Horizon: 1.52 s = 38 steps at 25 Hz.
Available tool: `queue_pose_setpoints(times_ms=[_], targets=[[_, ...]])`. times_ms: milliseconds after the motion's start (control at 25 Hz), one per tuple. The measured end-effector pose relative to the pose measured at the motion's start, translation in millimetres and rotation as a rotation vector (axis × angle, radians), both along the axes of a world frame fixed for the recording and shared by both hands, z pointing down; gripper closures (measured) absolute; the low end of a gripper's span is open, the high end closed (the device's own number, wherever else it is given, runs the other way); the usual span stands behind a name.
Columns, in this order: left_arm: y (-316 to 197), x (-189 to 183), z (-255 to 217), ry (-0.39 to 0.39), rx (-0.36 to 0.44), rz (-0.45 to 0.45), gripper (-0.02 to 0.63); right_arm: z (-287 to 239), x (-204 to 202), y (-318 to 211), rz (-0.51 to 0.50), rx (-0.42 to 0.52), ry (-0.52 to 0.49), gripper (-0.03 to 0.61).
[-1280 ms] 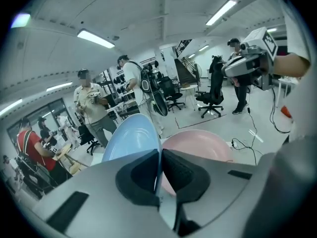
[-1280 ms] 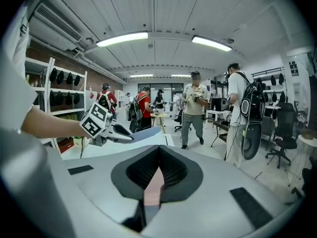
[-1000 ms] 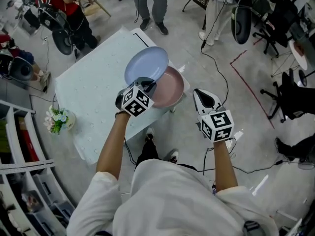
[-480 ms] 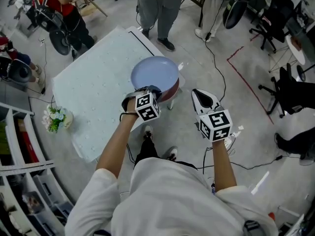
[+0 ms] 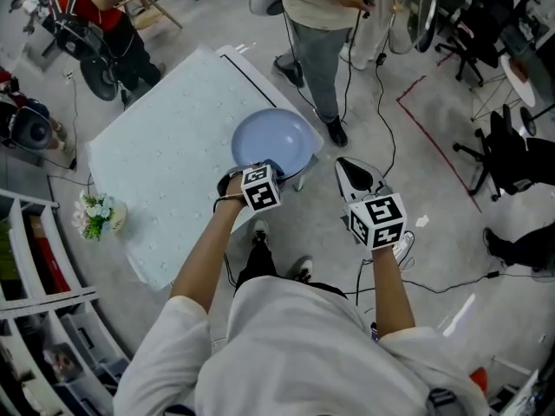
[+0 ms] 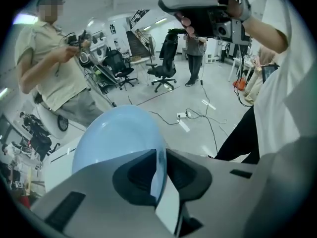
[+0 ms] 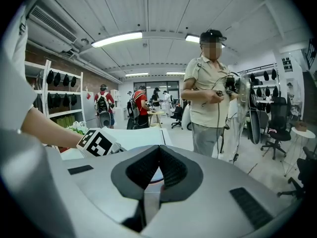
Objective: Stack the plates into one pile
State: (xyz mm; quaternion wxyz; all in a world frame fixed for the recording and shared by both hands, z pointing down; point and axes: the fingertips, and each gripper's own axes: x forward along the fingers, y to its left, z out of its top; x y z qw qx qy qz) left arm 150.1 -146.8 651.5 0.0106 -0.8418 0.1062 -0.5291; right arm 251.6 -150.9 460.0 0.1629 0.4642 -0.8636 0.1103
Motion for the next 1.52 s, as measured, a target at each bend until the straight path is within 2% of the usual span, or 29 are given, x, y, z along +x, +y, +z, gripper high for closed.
queue_pose_setpoints(times_ms=[200,400,480,640,760,880,1000,1160,1320,1520], targets=[[-6.5,-6.2,-8.0,0.044,-0.033,-0.070,0.449,-2.8,-0.1,-1.4,-0.009,0.004,-0.003,0.565],[-11.9,-17.3,-40.7,0.213,-0.018,-0.258,0.442,-16.5,0.6,7.0,-0.047,0.035,0.002,0.565],[-11.6,-22.7,-61.9,0.265,0.027,-0.329,0.456,-23.3,1.6,11.4,-0.075,0.055,0.009,0.565],[-16.0,-41.8,-116.0,0.407,0.178,-0.499,0.571,-42.5,-2.8,12.4,-0.131,0.112,0.035,0.565],[-11.9,-62.7,-163.0,0.541,0.277,-0.617,0.591,-61.2,-10.2,14.9,-0.158,0.155,0.073,0.565],[-3.3,-86.0,-211.2,0.646,0.373,-0.688,0.594,-80.0,-20.9,16.7,-0.170,0.195,0.105,0.565],[4.2,-111.9,-251.3,0.703,0.471,-0.726,0.595,-99.1,-34.2,15.5,-0.171,0.239,0.116,0.565],[12.2,-149.6,-295.6,0.733,0.579,-0.747,0.595,-124.2,-60.5,11.7,-0.161,0.289,0.115,0.566],[24.8,-178.6,-336.6,0.729,0.673,-0.723,0.595,-151.6,-94.4,18.7,-0.177,0.347,0.123,0.566],[37.5,-191.7,-375.6,0.733,0.751,-0.667,0.594,-180.2,-124.2,28.3,-0.190,0.400,0.131,0.566]])
